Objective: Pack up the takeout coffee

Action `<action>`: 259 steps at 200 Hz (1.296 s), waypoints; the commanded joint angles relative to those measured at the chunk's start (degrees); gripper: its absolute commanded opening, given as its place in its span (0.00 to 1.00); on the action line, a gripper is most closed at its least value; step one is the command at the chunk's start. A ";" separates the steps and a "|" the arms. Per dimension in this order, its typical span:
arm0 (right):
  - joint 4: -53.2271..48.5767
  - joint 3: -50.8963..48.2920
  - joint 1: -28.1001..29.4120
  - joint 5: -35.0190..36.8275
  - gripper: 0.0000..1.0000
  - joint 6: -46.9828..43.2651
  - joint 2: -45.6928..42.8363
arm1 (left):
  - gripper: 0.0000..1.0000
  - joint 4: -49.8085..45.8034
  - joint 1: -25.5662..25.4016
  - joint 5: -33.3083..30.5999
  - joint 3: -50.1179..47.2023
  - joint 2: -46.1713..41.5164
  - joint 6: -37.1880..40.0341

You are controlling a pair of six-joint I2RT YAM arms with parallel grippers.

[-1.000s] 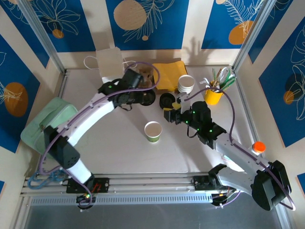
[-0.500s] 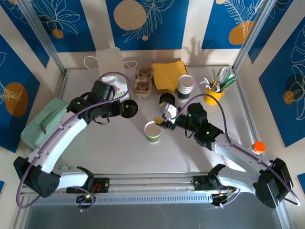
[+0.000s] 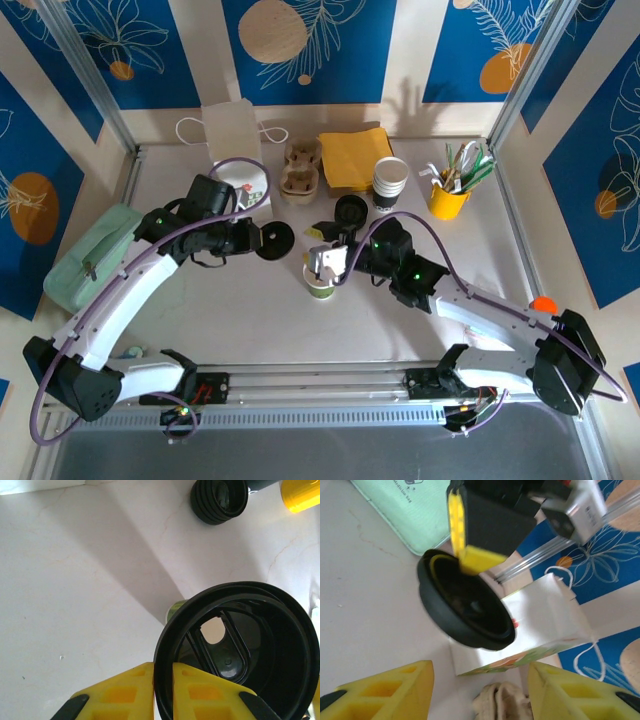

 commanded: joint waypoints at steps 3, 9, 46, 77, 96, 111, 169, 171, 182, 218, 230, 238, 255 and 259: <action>-3.00 3.03 0.27 -0.55 0.52 -5.09 0.42 | 0.15 -1.68 0.59 2.15 0.17 -0.52 1.15; -4.19 3.83 0.28 -0.71 0.51 -5.46 0.59 | 0.15 -1.59 0.59 2.26 0.17 -0.57 1.17; -6.39 5.41 0.70 -0.68 0.50 -10.38 1.57 | 0.15 -1.85 0.41 2.84 0.17 -0.48 1.41; -8.73 6.33 0.78 -1.32 0.48 -15.16 2.03 | 0.15 -2.02 0.41 3.24 0.11 -0.65 1.45; -10.32 7.17 0.76 -1.41 0.47 -16.22 2.37 | 0.15 -2.12 0.41 3.32 0.27 -0.61 1.44; -10.25 7.38 0.87 -1.41 0.47 -16.49 2.69 | 0.15 -2.12 0.42 3.42 0.34 -0.47 1.36; -10.43 8.16 1.59 -1.88 0.39 -18.18 3.17 | 0.14 -2.14 0.37 3.60 0.38 -0.04 1.70; -10.49 8.17 1.60 -1.93 0.39 -18.30 3.22 | 0.14 -2.23 0.40 3.60 0.35 -0.04 1.74; -10.97 8.43 1.77 -2.07 0.38 -18.46 3.42 | 0.14 -2.12 0.41 3.77 0.25 0.05 1.60; -11.49 9.03 2.60 -2.16 0.38 -18.83 4.26 | 0.14 -1.94 0.41 4.04 0.18 -0.08 1.50; -11.26 8.88 2.87 -2.07 0.38 -18.89 4.60 | 0.14 -1.81 0.41 4.04 -0.08 -0.23 1.41; -11.16 8.88 3.07 -1.79 0.38 -19.07 4.90 | 0.14 -1.69 0.41 4.04 -0.28 -0.30 1.35; -10.84 9.14 3.43 -1.28 0.38 -19.42 5.35 | 0.14 -1.67 0.41 4.11 -0.56 -0.40 1.37; -10.81 9.22 3.52 -1.16 0.38 -19.50 5.45 | 0.14 -1.62 0.41 4.12 -0.56 -0.41 1.31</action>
